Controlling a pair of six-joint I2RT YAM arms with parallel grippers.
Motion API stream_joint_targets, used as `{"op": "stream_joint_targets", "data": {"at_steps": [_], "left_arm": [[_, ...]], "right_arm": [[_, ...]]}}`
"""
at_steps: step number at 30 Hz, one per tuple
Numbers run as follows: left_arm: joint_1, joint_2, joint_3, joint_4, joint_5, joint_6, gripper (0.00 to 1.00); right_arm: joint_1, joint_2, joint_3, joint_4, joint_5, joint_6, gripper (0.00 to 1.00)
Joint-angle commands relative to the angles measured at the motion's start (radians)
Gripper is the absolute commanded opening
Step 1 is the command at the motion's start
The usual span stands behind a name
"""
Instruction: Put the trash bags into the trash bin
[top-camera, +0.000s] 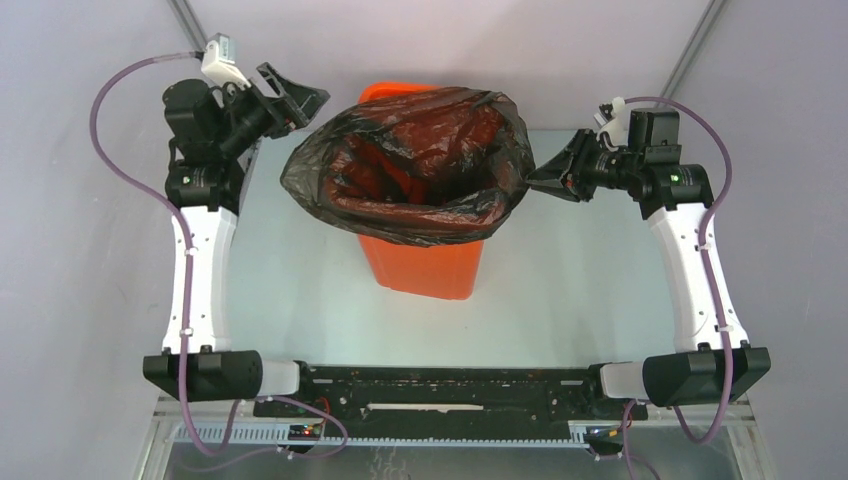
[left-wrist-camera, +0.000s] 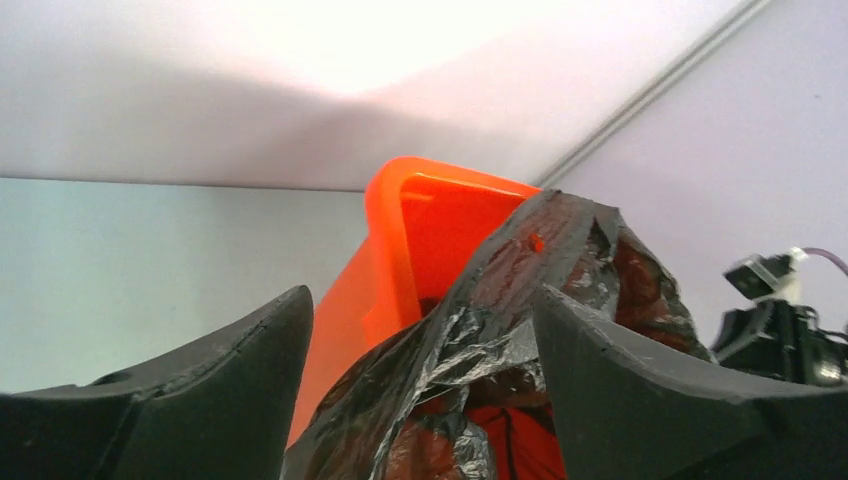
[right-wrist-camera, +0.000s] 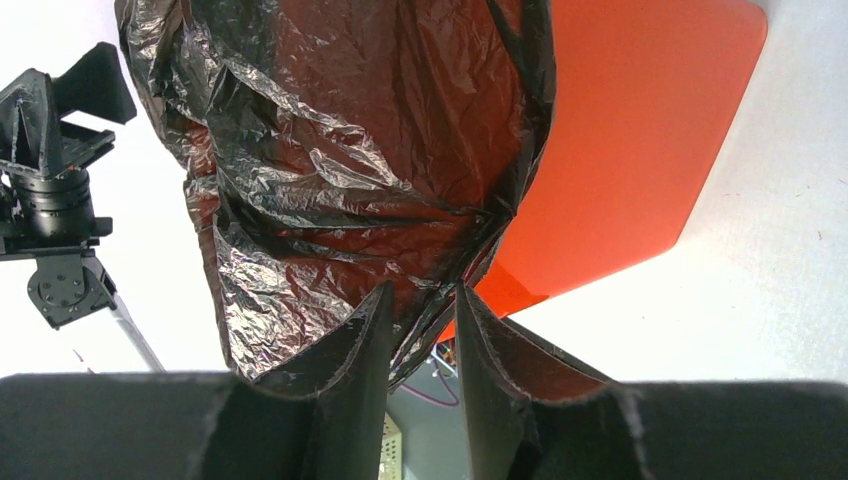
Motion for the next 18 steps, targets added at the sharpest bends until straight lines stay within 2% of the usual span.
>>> {"op": "stream_joint_targets", "data": {"at_steps": [1, 4, 6, 9, 15, 18], "left_arm": [[-0.001, 0.017, -0.022, 0.150, 0.191, -0.096, 0.88], [-0.014, 0.019, -0.083, 0.268, 0.260, -0.120, 0.90], [-0.026, 0.037, -0.081, 0.262, 0.264, -0.104, 0.88], [-0.029, 0.057, -0.057, 0.183, 0.199, -0.063, 0.73], [-0.032, 0.063, -0.063, 0.134, 0.175, -0.018, 0.70], [-0.034, 0.054, -0.086, 0.128, 0.180, 0.013, 0.75]], "right_arm": [[-0.005, -0.009, 0.002, 0.043, -0.019, 0.019, 0.38], [-0.006, -0.008, 0.002, 0.047, -0.021, 0.026, 0.38], [-0.006, -0.007, 0.003, 0.047, -0.025, 0.029, 0.38], [-0.006, -0.009, 0.006, 0.041, -0.025, 0.026, 0.38], [-0.009, -0.018, -0.005, 0.033, -0.015, 0.020, 0.38], [-0.010, -0.013, -0.002, 0.038, -0.019, 0.024, 0.38]]}}
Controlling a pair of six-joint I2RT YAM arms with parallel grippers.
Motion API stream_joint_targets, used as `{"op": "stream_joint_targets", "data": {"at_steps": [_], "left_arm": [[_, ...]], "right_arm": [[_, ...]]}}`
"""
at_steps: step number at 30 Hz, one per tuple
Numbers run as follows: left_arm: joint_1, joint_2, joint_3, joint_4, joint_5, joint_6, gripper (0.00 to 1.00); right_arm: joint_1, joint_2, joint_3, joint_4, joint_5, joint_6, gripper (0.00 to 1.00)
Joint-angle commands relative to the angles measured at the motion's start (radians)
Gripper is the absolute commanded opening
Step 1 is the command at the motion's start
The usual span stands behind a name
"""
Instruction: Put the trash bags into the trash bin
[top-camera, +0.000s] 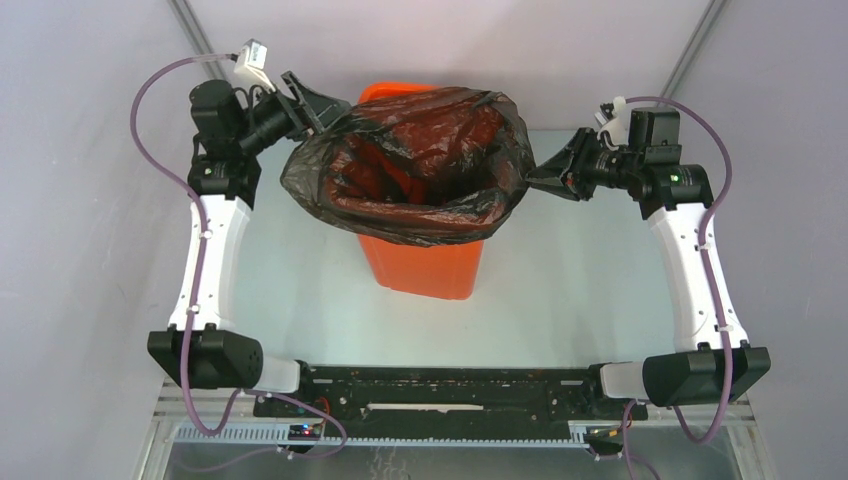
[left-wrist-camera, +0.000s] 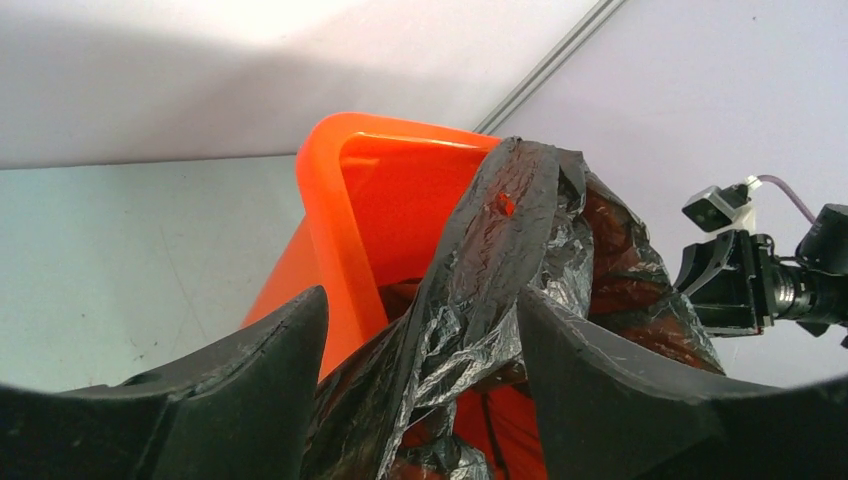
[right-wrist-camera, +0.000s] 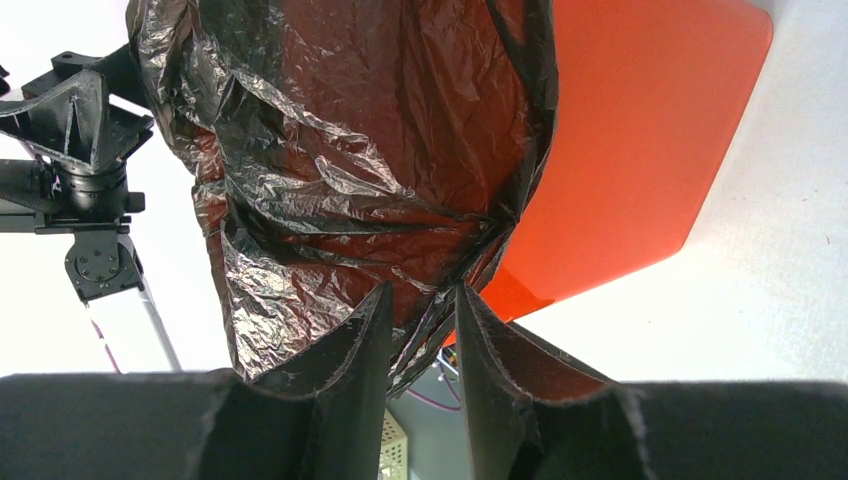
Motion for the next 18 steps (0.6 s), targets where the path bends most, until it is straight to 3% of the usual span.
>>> {"op": "stream_joint_targets", "data": {"at_steps": [1, 4, 12, 16, 18], "left_arm": [[-0.007, -0.015, -0.021, -0.013, 0.003, 0.065, 0.75], [-0.009, -0.006, -0.022, -0.017, 0.003, 0.064, 0.69], [-0.013, 0.032, 0.015, -0.020, 0.026, 0.062, 0.34], [-0.013, 0.042, 0.013, -0.020, 0.038, 0.063, 0.42], [-0.013, 0.045, 0.010, -0.018, 0.040, 0.065, 0.40]], "right_arm": [[-0.008, -0.013, 0.003, 0.021, -0.015, 0.006, 0.38], [-0.007, -0.009, 0.002, 0.030, -0.018, 0.013, 0.38], [-0.005, 0.001, -0.003, 0.045, -0.014, 0.026, 0.40], [-0.006, 0.007, -0.001, 0.054, -0.015, 0.037, 0.45], [-0.007, 0.010, 0.001, 0.063, -0.021, 0.043, 0.45]]}}
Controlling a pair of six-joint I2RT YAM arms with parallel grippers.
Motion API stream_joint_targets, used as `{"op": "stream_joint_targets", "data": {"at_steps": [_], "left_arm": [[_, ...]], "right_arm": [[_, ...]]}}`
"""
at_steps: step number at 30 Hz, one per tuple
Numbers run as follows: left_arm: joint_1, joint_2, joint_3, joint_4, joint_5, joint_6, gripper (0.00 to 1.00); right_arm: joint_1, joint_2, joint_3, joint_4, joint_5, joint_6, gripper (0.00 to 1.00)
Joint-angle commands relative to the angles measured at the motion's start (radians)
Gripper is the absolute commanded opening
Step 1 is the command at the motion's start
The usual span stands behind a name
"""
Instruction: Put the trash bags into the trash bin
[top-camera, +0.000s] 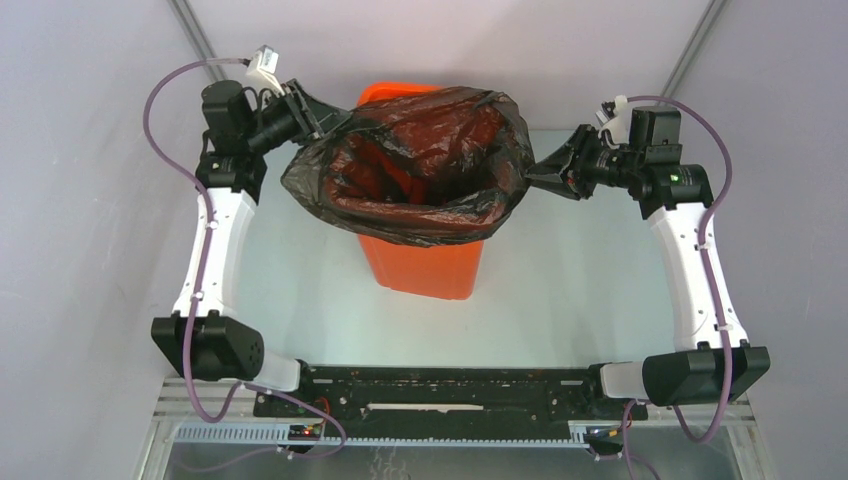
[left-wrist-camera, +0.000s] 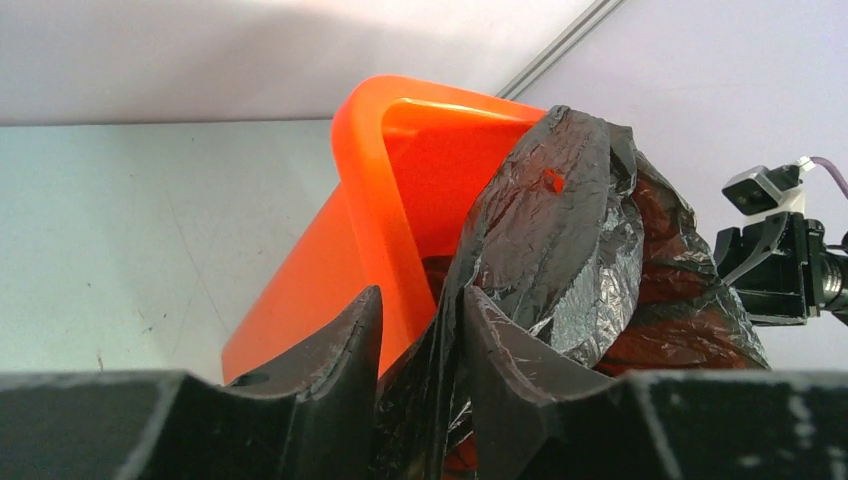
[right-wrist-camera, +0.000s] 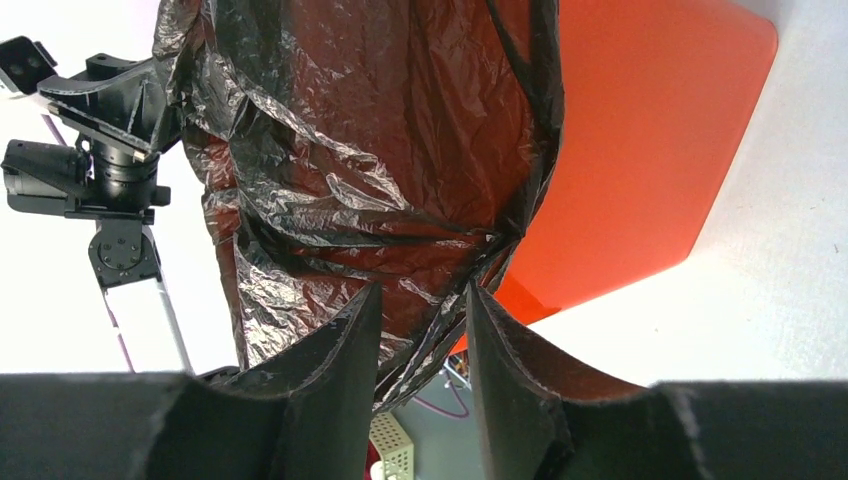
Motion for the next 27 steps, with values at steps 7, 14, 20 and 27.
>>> {"op": "stream_joint_targets", "data": {"at_steps": [7, 14, 20, 27], "left_arm": [[-0.008, 0.007, 0.017, 0.071, -0.075, -0.063, 0.06], [-0.042, 0.046, -0.073, 0.419, -0.102, -0.346, 0.00], [-0.071, 0.164, 0.046, 0.367, -0.185, -0.416, 0.00], [-0.071, 0.278, 0.171, 0.103, -0.342, -0.417, 0.00]], "right_arm": [[-0.004, 0.025, -0.006, 0.069, -0.019, 0.036, 0.46], [0.001, 0.053, -0.043, 0.173, -0.013, 0.069, 0.46], [0.000, 0.110, -0.010, 0.213, 0.004, 0.096, 0.45], [0.004, 0.143, 0.040, 0.196, 0.034, 0.090, 0.45]]}}
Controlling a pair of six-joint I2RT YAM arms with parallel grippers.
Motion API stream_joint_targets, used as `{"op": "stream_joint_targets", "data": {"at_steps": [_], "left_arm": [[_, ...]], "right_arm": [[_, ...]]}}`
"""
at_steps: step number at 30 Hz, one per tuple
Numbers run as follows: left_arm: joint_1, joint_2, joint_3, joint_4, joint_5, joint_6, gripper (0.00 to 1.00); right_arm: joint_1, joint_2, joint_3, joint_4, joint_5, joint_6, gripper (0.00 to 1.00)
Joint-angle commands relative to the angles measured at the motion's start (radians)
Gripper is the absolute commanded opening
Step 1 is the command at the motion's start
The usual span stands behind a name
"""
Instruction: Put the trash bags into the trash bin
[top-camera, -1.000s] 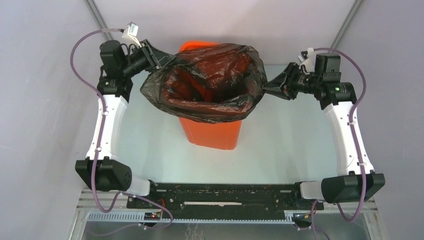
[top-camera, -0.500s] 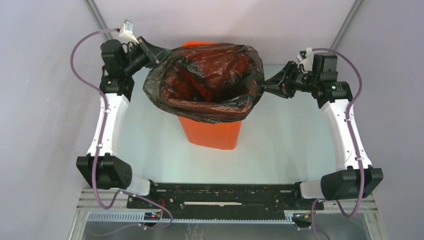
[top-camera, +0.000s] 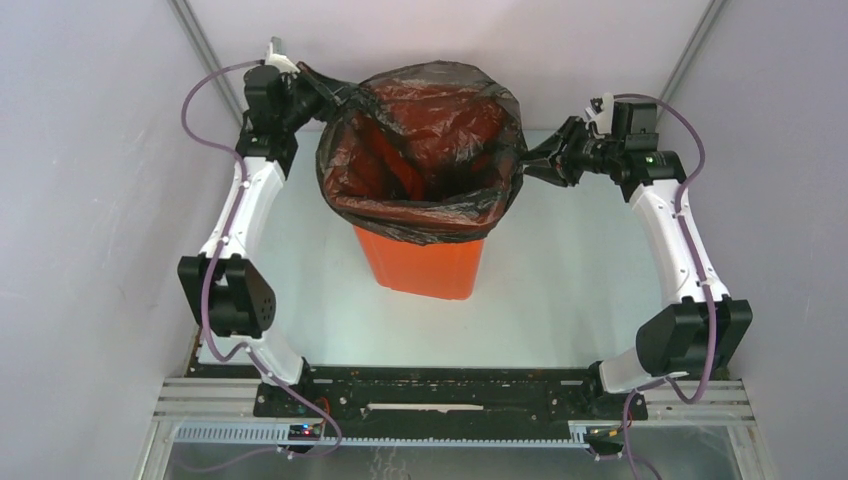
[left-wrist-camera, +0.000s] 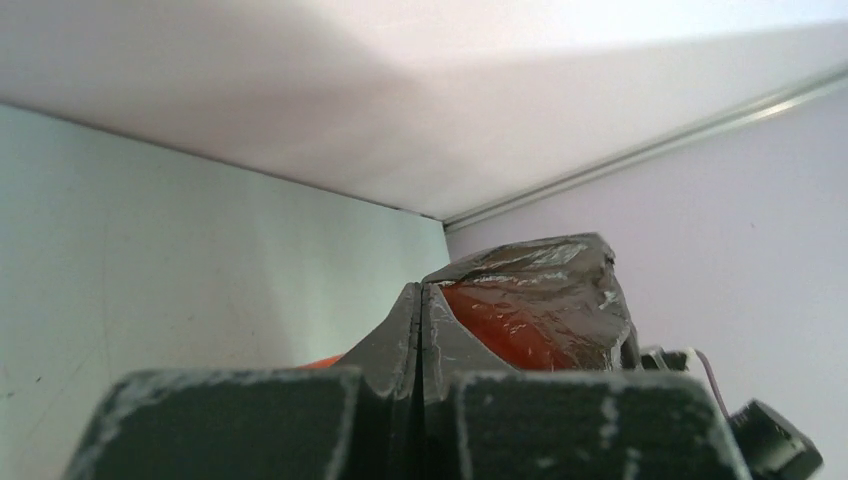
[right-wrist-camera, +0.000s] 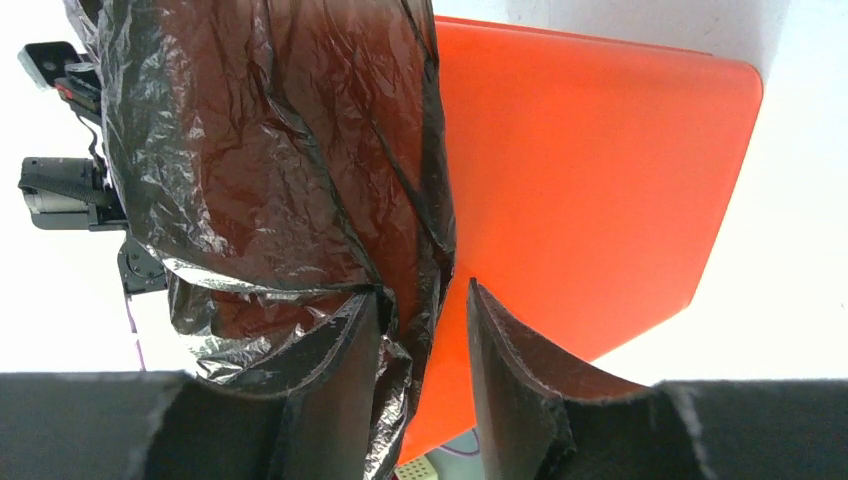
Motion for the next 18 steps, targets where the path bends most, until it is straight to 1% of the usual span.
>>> {"op": "stream_joint_targets", "data": {"at_steps": [1, 4, 6, 10, 13, 18], "left_arm": [[0.003, 0.041, 0.085, -0.155, -0.103, -0.028, 0.00], [0.003, 0.064, 0.087, -0.211, -0.095, -0.038, 0.00], [0.001, 0.055, 0.065, -0.250, -0.098, -0.017, 0.00], [0.012, -0.025, -0.067, -0.283, -0.142, 0.023, 0.00], [0.030, -0.074, -0.154, -0.284, -0.127, 0.031, 0.00], [0.031, -0.146, -0.241, -0.312, -0.110, 0.050, 0.00]], "right_arm": [[0.003, -0.003, 0.063, 0.026, 0.022, 0.000, 0.45], [0.002, -0.003, 0.063, 0.009, 0.027, -0.014, 0.45], [0.000, -0.006, 0.059, -0.001, 0.030, -0.023, 0.45], [-0.008, -0.016, 0.052, -0.013, 0.038, -0.040, 0.45], [-0.018, -0.020, 0.036, -0.005, 0.032, -0.038, 0.45], [-0.020, -0.013, 0.011, 0.014, 0.012, -0.038, 0.45]]}}
